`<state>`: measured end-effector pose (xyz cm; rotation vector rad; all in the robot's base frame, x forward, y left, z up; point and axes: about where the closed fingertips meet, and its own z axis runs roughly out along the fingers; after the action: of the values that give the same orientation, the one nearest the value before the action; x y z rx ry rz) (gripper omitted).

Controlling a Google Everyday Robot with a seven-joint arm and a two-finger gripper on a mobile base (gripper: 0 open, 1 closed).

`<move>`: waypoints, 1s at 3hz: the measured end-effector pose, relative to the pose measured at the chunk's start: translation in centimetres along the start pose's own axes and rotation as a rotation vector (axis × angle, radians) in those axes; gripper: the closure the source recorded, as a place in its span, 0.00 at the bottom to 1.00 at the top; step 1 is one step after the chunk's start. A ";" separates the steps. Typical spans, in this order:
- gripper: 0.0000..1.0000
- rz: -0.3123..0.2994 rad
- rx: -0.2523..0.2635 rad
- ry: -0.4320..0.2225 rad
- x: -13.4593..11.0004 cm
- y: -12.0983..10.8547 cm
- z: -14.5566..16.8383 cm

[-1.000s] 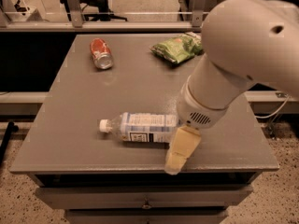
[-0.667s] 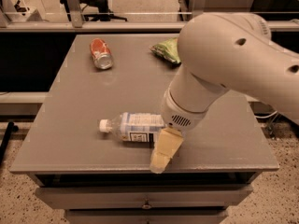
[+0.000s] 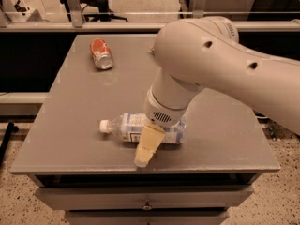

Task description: Place blue plastic bottle upright

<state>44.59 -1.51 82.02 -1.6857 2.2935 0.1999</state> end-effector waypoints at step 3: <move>0.64 0.025 0.001 -0.001 -3.1 -0.5 -0.7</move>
Offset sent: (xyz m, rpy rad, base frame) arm 0.0163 0.0278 0.0115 0.0017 0.0186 -0.0347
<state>45.84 0.94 83.72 -1.6573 2.3141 0.2044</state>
